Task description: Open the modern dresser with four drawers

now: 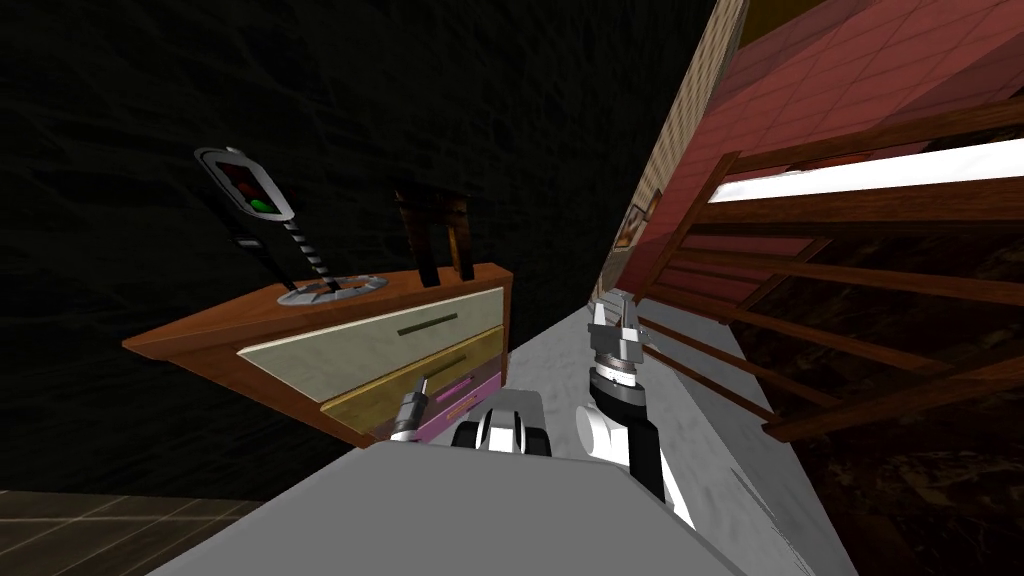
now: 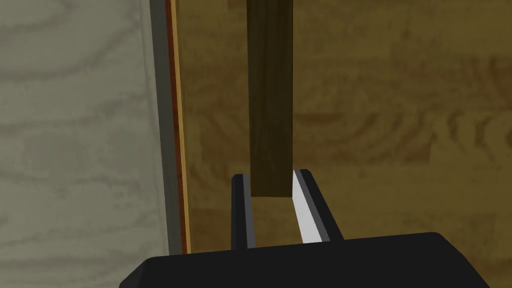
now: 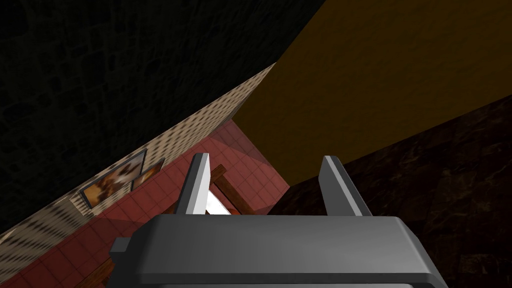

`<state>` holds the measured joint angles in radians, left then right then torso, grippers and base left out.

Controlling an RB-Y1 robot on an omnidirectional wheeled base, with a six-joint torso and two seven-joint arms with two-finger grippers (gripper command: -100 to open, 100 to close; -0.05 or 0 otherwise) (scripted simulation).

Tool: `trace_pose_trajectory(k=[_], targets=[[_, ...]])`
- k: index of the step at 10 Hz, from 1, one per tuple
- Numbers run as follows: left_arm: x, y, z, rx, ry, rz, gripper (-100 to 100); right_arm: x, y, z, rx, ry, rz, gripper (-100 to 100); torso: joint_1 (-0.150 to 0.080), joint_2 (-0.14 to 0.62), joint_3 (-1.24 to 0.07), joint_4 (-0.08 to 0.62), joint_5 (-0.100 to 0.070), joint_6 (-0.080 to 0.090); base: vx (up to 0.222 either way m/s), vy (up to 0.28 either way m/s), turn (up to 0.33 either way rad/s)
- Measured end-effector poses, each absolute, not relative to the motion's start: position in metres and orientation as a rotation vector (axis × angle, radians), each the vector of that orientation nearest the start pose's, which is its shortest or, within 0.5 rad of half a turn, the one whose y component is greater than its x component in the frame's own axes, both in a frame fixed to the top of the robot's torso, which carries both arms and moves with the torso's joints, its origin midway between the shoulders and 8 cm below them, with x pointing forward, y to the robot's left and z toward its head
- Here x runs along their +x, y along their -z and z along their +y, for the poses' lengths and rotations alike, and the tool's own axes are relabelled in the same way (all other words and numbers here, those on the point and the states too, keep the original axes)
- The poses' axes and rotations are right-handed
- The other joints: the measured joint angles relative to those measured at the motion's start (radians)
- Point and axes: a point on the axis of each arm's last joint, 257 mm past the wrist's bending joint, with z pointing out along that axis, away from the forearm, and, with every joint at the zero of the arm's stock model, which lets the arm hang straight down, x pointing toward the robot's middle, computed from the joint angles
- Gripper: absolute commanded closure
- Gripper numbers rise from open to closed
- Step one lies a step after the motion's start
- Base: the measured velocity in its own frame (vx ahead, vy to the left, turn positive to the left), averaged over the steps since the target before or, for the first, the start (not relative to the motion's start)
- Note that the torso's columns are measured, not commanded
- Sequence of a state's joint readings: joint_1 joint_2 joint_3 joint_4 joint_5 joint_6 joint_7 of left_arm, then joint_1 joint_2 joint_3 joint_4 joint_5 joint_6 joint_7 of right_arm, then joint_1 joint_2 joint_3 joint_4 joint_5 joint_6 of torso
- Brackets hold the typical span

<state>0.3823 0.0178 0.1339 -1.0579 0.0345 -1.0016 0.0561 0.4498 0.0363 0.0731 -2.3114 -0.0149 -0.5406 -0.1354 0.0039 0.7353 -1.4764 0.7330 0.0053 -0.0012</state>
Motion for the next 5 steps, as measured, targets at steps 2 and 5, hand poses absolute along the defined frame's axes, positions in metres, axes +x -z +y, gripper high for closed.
trace_pose_trajectory(k=[2,5], targets=[[0.3108,0.3658,0.3481,-1.210,1.053,0.937,100,0.3344,-0.0618,-0.2540,0.649,-1.555,0.454,0,-0.001,0.000,0.001,0.001,-0.001,0.001,-0.112,-0.127,0.021],[0.3093,0.3686,0.3508,-1.224,1.041,0.948,100,0.3343,-0.0618,-0.2541,0.649,-1.554,0.454,0,0.003,-0.005,-0.003,0.001,-0.001,0.003,-0.076,-0.076,0.016]])
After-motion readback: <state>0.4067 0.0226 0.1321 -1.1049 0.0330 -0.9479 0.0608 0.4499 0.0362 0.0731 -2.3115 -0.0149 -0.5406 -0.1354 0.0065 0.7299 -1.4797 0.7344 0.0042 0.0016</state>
